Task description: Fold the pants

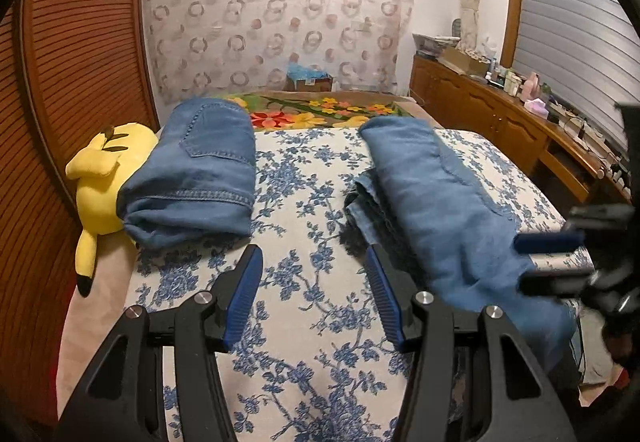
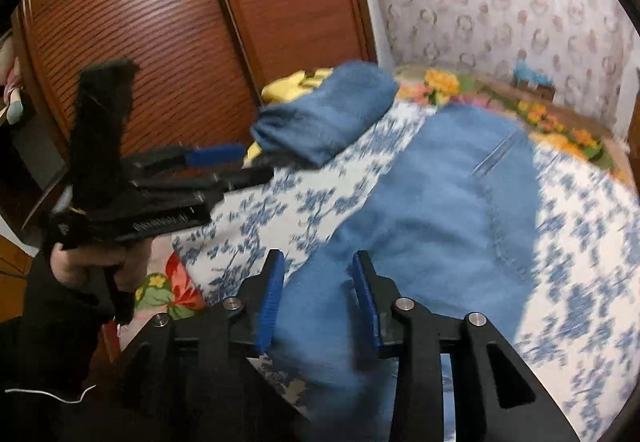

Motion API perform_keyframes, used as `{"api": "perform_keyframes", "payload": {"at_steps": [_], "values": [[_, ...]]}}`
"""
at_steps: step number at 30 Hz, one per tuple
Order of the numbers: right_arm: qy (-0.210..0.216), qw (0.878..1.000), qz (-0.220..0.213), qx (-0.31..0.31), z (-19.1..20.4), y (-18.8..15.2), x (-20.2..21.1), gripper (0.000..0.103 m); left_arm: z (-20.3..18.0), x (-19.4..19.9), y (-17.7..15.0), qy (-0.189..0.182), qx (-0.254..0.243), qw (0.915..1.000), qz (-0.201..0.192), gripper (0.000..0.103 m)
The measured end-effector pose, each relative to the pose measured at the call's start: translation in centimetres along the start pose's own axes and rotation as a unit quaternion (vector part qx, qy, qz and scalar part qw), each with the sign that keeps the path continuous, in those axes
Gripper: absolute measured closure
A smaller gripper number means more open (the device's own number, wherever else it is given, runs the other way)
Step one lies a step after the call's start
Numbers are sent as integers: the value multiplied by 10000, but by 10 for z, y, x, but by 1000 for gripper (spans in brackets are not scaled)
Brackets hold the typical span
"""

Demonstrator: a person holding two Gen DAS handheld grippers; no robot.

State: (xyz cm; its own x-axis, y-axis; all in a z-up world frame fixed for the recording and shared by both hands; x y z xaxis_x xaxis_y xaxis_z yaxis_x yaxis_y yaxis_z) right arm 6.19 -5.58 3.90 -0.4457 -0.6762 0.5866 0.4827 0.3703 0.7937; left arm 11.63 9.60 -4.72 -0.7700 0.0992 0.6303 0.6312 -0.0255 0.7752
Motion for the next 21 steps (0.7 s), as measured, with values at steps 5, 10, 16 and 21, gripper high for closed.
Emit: {"api": "perform_keyframes", "payload": {"at_steps": [5,10,16,21], "values": [[-636,9977,-209,-92,-32,0,18,58,-15,-5,8,-98,-123,9999,-15,48],[-1241,9920,-109,-223,-69,-4,0,55,-34,-25,18,-321,-194,9993,85,48],[-1210,9906,188,-603,-104,-2,-31,53,-54,-54,23,-525,-231,9980,266,48],[-1043,9907,285,-823,-115,1,-55,48,-69,-68,16,-575,-434,9966,405,48]]}}
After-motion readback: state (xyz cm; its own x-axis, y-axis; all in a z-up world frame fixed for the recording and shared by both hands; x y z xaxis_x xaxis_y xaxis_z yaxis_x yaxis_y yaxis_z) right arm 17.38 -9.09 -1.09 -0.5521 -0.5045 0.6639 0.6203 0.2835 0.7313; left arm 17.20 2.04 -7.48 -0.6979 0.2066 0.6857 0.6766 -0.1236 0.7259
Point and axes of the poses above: each gripper's, at about its wrist camera, not at the fingertips, and x roughly against the way its jaws point, z to its left, y to its top, the point moved 3 cm from there along -x, roughly the way its jaws point, and after that the axes turned 1 degree about -x, right-handed, at the moved point
